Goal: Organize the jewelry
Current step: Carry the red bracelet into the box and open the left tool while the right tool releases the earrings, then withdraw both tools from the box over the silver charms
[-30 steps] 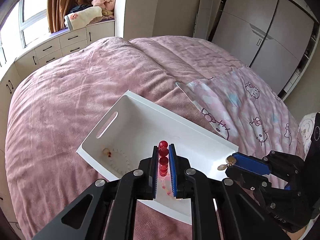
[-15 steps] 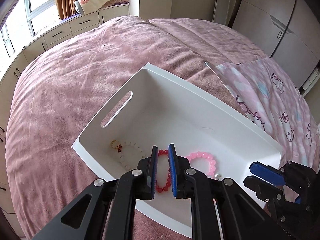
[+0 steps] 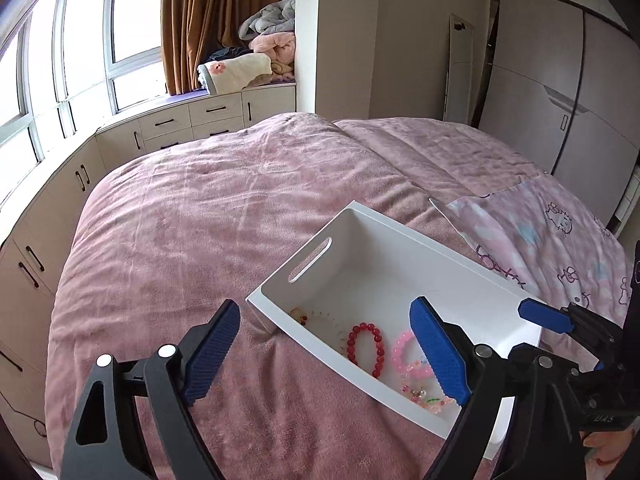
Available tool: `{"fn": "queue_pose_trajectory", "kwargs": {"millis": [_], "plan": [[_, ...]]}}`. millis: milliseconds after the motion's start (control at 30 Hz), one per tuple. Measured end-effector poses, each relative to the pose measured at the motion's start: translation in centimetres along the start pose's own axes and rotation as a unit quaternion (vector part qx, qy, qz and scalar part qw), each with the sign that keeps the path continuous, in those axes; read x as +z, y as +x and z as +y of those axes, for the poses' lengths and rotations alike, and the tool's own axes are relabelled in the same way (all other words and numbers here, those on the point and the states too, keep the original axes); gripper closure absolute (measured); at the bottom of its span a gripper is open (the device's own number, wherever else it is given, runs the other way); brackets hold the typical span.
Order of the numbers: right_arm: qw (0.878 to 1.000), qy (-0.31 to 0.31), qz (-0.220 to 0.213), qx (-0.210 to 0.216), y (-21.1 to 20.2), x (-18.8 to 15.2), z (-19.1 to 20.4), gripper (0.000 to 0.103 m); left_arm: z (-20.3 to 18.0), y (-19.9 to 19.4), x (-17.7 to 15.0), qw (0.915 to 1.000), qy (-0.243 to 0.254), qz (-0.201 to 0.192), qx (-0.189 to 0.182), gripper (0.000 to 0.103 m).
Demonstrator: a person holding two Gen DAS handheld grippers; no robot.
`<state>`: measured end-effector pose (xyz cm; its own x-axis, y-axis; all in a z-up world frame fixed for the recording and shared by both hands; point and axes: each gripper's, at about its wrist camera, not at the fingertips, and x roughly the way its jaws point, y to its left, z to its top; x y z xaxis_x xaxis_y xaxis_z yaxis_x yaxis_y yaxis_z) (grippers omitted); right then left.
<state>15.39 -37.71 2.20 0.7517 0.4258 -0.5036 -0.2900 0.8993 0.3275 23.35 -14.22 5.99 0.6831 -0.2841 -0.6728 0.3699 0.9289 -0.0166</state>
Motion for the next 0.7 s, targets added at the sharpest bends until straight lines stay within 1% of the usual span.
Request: {"fn": "queue_pose_trajectory", "kwargs": {"millis": [133,233,300,367,433,533,700], "plan": [[0.999,-0.040,-0.025,0.022,-1.3,0.0,2.9,0.024,2.1,-4.9,-2.1,0.9987,0.007,-0.039,0.031,0.010],[0.996,-0.076,-0.031,0.029,-1.8,-0.1,5.5,0.023,3.1,-8.0,-3.9,0.9967,0.023,-0.056,0.055,0.008],[0.995,-0.089,-0.025,0.038,-1.8,-0.3,6.9,0.023,3.7,-9.6,-5.3,0.9952,0.029,-0.058,0.073,0.008],[0.994,-0.101,-0.019,0.047,-1.9,-0.7,8.2,0.023,4.5,-10.7,-6.7,0.9946,0.026,-0.056,0.083,0.008],[0.991,-0.117,-0.014,0.057,-1.9,-1.2,9.6,0.023,5.3,-11.6,-8.2,0.9948,0.014,-0.053,0.086,0.008],[0.987,-0.145,0.002,0.066,-1.7,-2.4,11.7,0.023,6.8,-12.2,-10.2,0.9958,-0.010,-0.046,0.078,0.008],[0.976,-0.196,0.050,0.082,0.0,-5.1,15.1,0.024,9.2,-11.8,-13.7,0.9974,-0.042,-0.023,0.054,0.008]]}}
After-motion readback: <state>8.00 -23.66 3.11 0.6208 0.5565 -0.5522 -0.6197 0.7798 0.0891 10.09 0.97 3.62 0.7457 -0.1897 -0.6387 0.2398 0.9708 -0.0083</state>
